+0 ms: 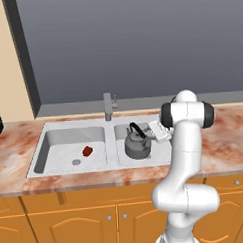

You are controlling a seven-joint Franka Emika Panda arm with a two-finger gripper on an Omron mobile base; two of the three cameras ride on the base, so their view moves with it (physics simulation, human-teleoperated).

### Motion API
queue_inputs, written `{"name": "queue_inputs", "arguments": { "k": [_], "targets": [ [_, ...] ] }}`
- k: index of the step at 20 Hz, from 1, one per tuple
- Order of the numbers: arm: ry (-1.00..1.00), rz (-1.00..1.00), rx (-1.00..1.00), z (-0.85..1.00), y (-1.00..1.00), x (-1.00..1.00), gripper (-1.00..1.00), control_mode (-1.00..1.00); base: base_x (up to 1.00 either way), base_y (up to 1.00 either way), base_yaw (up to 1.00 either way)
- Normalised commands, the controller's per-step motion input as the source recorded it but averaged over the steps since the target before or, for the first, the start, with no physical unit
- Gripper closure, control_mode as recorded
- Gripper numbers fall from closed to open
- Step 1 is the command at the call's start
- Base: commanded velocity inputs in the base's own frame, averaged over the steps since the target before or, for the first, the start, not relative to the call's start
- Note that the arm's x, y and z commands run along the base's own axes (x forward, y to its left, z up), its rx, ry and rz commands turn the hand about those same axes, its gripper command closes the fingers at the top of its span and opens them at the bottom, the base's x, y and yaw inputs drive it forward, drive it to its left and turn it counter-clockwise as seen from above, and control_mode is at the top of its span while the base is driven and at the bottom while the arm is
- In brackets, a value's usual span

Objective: Open the cabinet, pick the kettle from the cabinet, and place it in the sink.

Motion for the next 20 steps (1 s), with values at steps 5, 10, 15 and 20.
{"name": "queue_inputs", "arguments": {
  "k": [5, 10, 15, 20],
  "targets": [
    [0.0, 0.0, -0.27, -0.16, 0.16, 0.05, -1.0, -1.0, 0.0, 0.0, 0.0],
    [-0.01, -0.01, -0.21, -0.04, 0.0, 0.0, -1.0, -1.0, 0.0, 0.0, 0.0],
    [-0.01, -0.05, -0.03, 0.03, -0.27, -0.16, -1.0, -1.0, 0.0, 0.0, 0.0],
    [0.0, -0.1, 0.0, 0.04, -0.3, -0.2, -1.0, -1.0, 0.0, 0.0, 0.0]
  ]
}}
